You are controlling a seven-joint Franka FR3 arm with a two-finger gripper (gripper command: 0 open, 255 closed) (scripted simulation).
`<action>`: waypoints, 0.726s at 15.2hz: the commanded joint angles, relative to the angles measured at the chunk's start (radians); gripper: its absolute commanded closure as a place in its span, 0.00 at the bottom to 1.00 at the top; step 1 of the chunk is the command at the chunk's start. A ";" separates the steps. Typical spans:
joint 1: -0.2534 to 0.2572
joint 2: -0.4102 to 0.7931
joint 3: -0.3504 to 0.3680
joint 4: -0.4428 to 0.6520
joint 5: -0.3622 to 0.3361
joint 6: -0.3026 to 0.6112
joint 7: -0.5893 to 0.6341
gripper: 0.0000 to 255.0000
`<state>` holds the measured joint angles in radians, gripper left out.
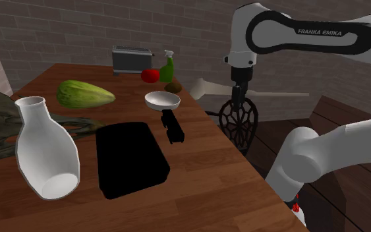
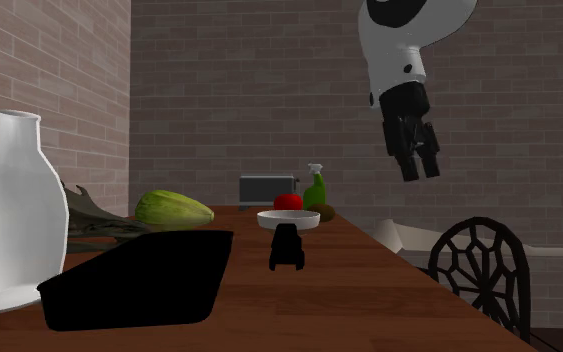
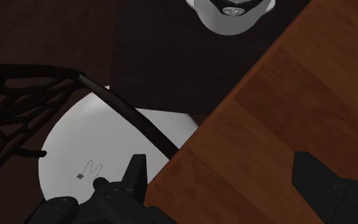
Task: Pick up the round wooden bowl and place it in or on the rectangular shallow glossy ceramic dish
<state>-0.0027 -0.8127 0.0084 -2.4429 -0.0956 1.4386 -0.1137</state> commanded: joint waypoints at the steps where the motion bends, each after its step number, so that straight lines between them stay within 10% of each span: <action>1: 0.000 0.000 0.000 0.000 0.000 0.000 0.000 0.00; 11: 0.023 0.342 0.044 0.144 -0.007 0.262 0.029 0.00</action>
<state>0.0190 -0.5034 0.0491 -2.3127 -0.0989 1.6736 -0.0859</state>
